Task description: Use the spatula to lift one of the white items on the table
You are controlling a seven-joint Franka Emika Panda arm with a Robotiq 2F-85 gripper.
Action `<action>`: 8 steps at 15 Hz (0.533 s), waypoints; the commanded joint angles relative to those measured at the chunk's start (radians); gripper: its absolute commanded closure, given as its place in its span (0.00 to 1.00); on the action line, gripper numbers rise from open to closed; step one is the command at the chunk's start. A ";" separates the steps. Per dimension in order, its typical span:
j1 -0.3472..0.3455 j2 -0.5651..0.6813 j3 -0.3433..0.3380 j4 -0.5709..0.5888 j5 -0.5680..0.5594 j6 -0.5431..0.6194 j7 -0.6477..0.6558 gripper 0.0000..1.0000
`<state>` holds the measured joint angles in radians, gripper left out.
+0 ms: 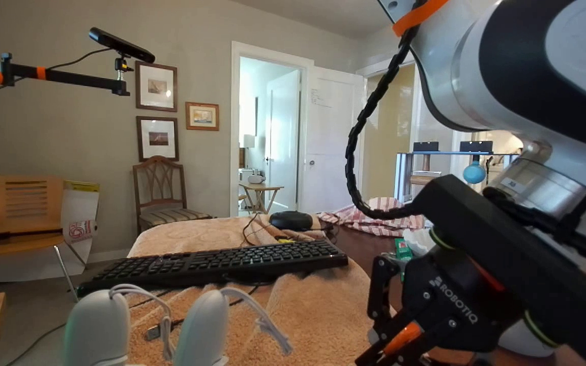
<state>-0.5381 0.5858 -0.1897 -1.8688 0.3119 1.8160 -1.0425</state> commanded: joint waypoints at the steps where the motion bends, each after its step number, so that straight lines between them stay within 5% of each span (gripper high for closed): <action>1: -0.023 0.035 0.001 0.023 0.007 -0.038 0.010 0.98; 8: -0.059 0.045 0.006 0.020 0.031 -0.024 0.013 0.98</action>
<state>-0.5788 0.6088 -0.1896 -1.8680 0.3231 1.8003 -1.0377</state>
